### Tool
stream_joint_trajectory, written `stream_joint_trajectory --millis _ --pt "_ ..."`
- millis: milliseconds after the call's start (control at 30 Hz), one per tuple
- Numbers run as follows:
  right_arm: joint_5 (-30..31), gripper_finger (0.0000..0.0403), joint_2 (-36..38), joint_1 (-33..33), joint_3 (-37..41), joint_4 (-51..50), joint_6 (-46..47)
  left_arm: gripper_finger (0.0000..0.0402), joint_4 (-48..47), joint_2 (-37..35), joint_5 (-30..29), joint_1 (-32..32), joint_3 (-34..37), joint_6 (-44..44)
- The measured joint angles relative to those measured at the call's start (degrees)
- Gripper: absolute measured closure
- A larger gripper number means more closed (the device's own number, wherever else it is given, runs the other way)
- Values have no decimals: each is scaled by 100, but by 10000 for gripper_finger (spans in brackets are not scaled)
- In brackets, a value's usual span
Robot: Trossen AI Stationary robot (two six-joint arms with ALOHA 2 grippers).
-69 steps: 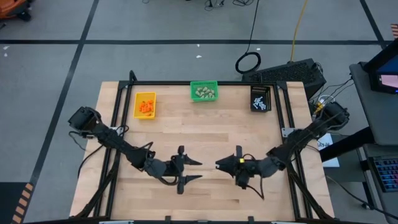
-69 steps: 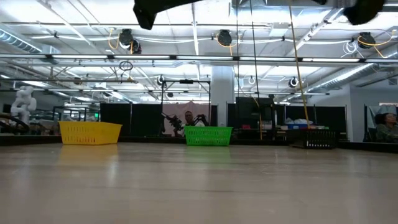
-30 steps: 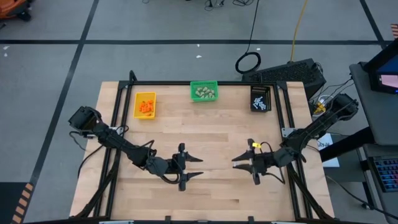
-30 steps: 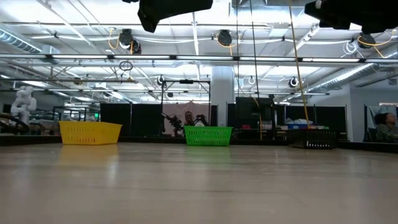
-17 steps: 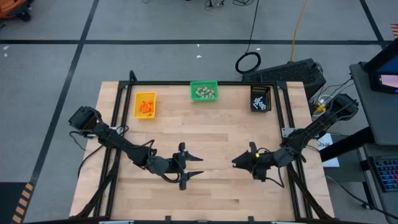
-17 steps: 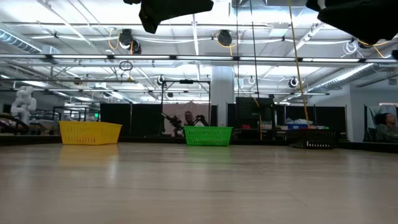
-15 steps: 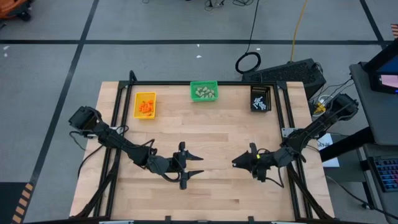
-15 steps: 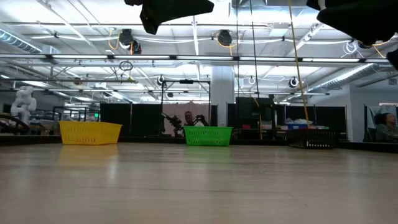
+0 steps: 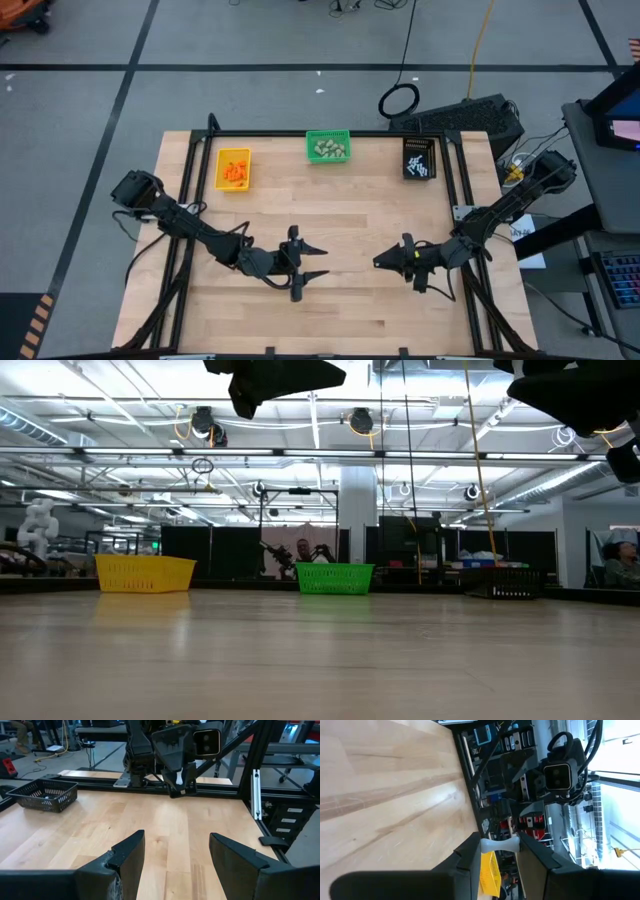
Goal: Sort Halloween decoration
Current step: Put the white bone toy into the black bin
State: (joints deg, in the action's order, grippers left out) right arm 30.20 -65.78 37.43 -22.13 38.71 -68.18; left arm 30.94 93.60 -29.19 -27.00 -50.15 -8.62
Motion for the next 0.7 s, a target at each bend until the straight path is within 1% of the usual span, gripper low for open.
stream_joint_trajectory --millis 400,700 --pt "0 316 0 0 -4 1 273 181 0 2 0 0 0 1" --pt "2 316 0 0 -4 1 1285 181 0 2 1 0 0 1"
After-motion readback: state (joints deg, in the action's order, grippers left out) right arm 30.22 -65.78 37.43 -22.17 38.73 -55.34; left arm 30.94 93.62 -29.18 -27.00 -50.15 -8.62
